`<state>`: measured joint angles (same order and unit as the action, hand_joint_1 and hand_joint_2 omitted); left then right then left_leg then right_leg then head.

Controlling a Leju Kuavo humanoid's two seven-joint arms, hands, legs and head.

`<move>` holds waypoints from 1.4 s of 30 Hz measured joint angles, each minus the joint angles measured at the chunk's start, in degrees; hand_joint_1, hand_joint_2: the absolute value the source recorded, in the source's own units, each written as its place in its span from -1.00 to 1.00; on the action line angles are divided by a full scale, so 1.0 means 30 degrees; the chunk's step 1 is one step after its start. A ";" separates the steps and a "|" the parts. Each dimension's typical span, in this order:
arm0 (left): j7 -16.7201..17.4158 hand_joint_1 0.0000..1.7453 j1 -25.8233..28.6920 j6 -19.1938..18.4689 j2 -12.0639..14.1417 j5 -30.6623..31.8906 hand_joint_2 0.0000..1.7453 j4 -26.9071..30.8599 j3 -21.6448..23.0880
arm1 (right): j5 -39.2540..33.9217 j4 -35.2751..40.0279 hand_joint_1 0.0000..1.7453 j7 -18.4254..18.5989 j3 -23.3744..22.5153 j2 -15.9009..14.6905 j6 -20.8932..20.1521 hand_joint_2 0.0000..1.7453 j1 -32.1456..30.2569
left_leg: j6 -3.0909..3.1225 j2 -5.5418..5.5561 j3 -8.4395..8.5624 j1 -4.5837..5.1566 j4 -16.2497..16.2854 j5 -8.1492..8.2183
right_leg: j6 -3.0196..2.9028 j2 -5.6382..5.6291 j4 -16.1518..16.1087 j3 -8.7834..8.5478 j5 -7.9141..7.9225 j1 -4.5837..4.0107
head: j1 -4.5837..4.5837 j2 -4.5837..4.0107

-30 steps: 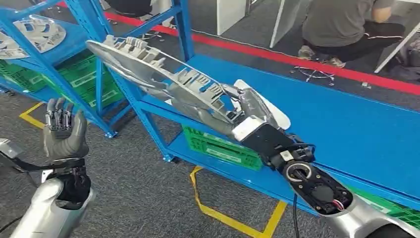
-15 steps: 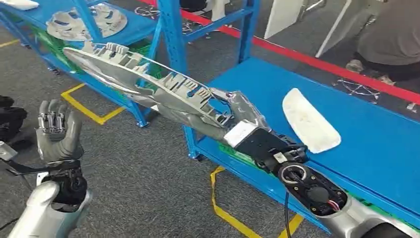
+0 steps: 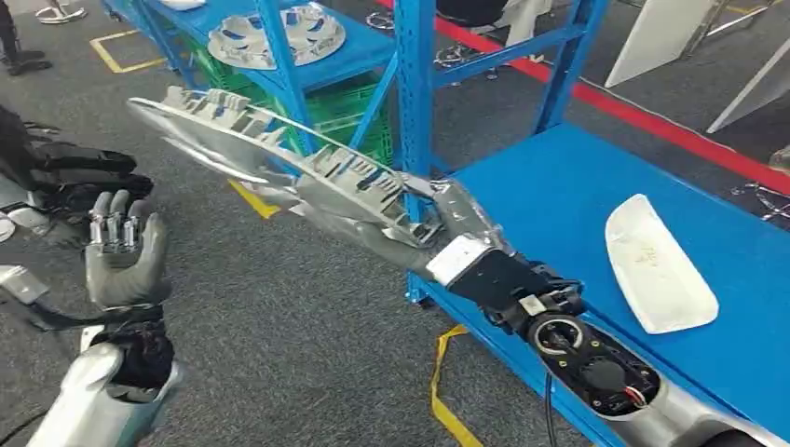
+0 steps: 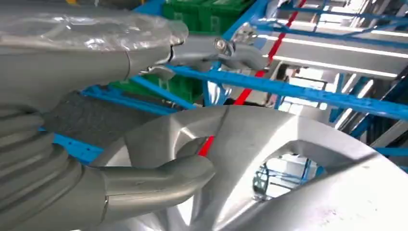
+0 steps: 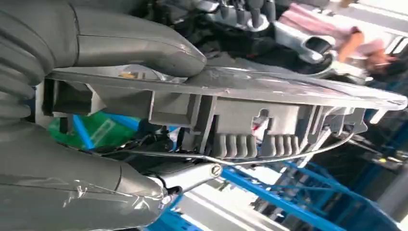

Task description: Take the parts from the cabinet and place them on the table.

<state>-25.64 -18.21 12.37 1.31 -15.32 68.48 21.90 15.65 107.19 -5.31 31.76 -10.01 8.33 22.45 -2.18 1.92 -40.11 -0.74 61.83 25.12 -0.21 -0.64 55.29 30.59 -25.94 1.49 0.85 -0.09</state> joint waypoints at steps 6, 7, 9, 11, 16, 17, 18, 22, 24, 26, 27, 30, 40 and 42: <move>0.0007 -1.00 0.0109 0.0000 -0.0007 -0.0007 1.00 0.0008 0.0000 | 0.0000 0.0036 1.00 0.0007 0.0073 0.0015 -0.0022 1.00 -0.0061 | -0.0002 -0.0681 -0.0450 -0.0082 0.0910 -0.0453 | -0.0047 0.1606 0.0007 -0.0121 -0.0227 -0.0179 | 0.0415 0.0000; 0.0007 -1.00 0.0100 0.0000 0.0000 -0.0007 1.00 0.0030 0.0000 | 0.0000 0.0051 1.00 0.0007 0.0073 0.0029 -0.0022 1.00 -0.0053 | 0.0074 -0.1195 0.0668 -0.0049 -0.1042 -0.1220 | 0.0025 0.1819 0.0007 -0.0230 -0.0309 -0.0186 | 0.0481 0.0000; 0.0007 -1.00 0.0056 0.0000 -0.0015 0.0000 1.00 0.0132 0.0000 | 0.0000 0.0073 1.00 0.0014 0.0073 0.0066 -0.0029 1.00 0.0032 | 0.0416 -0.1894 0.1245 0.0266 -0.2233 -0.1153 | 0.0232 0.2142 0.0010 -0.0252 -0.0458 -0.0406 | 0.0555 0.0000; 0.0015 -1.00 0.0048 -0.0015 -0.0022 0.0000 1.00 0.0175 0.0000 | -0.0124 0.0095 1.00 0.0015 0.0095 0.0087 -0.0029 1.00 0.0050 | 0.0567 -0.1427 0.1146 0.0344 -0.2161 -0.1083 | 0.0429 0.2451 -0.0015 -0.0384 -0.0551 -0.0407 | 0.0350 0.0000; 0.0058 -1.00 0.0029 -0.0036 -0.0066 0.0044 1.00 0.0277 0.0000 | -0.0233 0.0095 1.00 0.0030 0.0109 0.0095 -0.0036 1.00 0.0069 | 0.1107 -0.0357 0.1411 0.0208 -0.2302 -0.1066 | 0.0680 0.0424 0.3756 0.1262 -0.2712 -0.0168 | -0.0080 0.0000; 0.0088 -1.00 0.0053 -0.0036 -0.0066 0.0044 1.00 0.0277 0.0000 | -0.0262 0.0087 1.00 0.0029 0.0109 0.0095 -0.0036 1.00 0.0062 | 0.1137 -0.0078 0.1412 0.0240 -0.2301 -0.1048 | 0.0702 0.0282 0.5489 0.2185 -0.3281 -0.0211 | -0.0217 0.0000; 0.0095 -1.00 0.0088 -0.0036 -0.0073 0.0044 1.00 0.0277 0.0000 | -0.0328 0.0066 1.00 0.0022 0.0117 0.0095 -0.0036 1.00 0.0036 | 0.1150 0.0170 0.1425 0.0267 -0.2299 -0.1042 | 0.0700 0.0260 0.6495 0.2801 -0.3414 -0.0224 | -0.0313 0.0000; 0.0109 -1.00 0.0071 -0.0044 -0.0073 0.0036 1.00 0.0277 0.0000 | -0.0335 -0.0037 1.00 -0.0029 0.0117 0.0095 -0.0015 1.00 -0.0017 | 0.1109 0.1433 0.1628 0.0302 -0.2247 -0.0995 | 0.0362 -0.0447 0.2056 0.1315 -0.0092 -0.0288 | -0.0503 0.0000; 0.0109 -1.00 0.0004 -0.0072 -0.0081 0.0036 1.00 0.0263 0.0000 | -0.0357 -0.0102 1.00 -0.0087 0.0124 0.0095 0.0007 1.00 0.0001 | 0.0971 0.1895 0.1411 0.0264 -0.2197 -0.1041 | 0.0197 -0.2113 0.0626 0.0845 0.0295 -0.0118 | -0.0327 0.0000; 0.0080 -1.00 0.0027 -0.0117 -0.0109 0.0029 1.00 0.0255 0.0000 | -0.0357 -0.0124 1.00 -0.0138 0.0124 0.0095 0.0037 1.00 0.0090 | 0.0708 0.2410 0.1110 0.0002 -0.2231 -0.1205 | 0.0150 -0.1523 0.0196 0.0496 0.0032 -0.0299 | -0.0605 0.0000; 0.0051 -1.00 0.0032 -0.0124 -0.0102 0.0029 1.00 0.0255 0.0000 | -0.0357 -0.0139 1.00 -0.0138 0.0139 0.0095 0.0058 1.00 0.0082 | 0.0543 0.2713 0.1089 -0.0030 -0.2330 -0.1320 | 0.0121 -0.1283 0.0143 0.0458 0.0066 -0.0315 | -0.0619 0.0000; -0.0087 -1.00 -0.0139 -0.0240 -0.0029 0.0029 1.00 0.0234 0.0000 | -0.0517 -0.0248 1.00 -0.0270 0.0146 0.0102 0.0226 1.00 0.0138 | 0.0354 0.0601 0.0461 0.0253 -0.1011 -0.0448 | -0.0094 -0.0348 -0.0483 -0.0038 0.0296 -0.0150 | -0.0175 0.0000; -0.0459 -1.00 -0.0439 -0.0532 -0.0080 -0.0044 1.00 -0.0065 0.0000 | -0.0612 -0.0620 1.00 -0.0517 0.0146 0.0102 0.0379 1.00 0.0174 | 0.0225 -0.1904 0.1163 0.0005 -0.2403 -0.1317 | 0.0416 0.2155 -0.0417 -0.0355 -0.0241 -0.0432 | 0.0356 0.0000; -0.0481 -1.00 -0.0509 -0.0568 -0.0073 -0.0051 1.00 -0.0160 0.0000 | -0.0612 -0.0678 1.00 -0.0576 0.0146 0.0102 0.0386 1.00 0.0153 | 0.0452 -0.1510 0.1135 0.0105 -0.2337 -0.1206 | 0.0592 0.2524 -0.0488 -0.0517 -0.0347 -0.0410 | 0.0160 0.0000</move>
<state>-27.08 -19.74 10.67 1.09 -15.47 68.00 21.90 13.81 105.15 -7.04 32.20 -9.70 9.49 22.91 -0.82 -2.62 -36.70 -0.43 54.82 21.50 1.56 6.93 53.83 29.04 -26.98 0.26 1.33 -0.09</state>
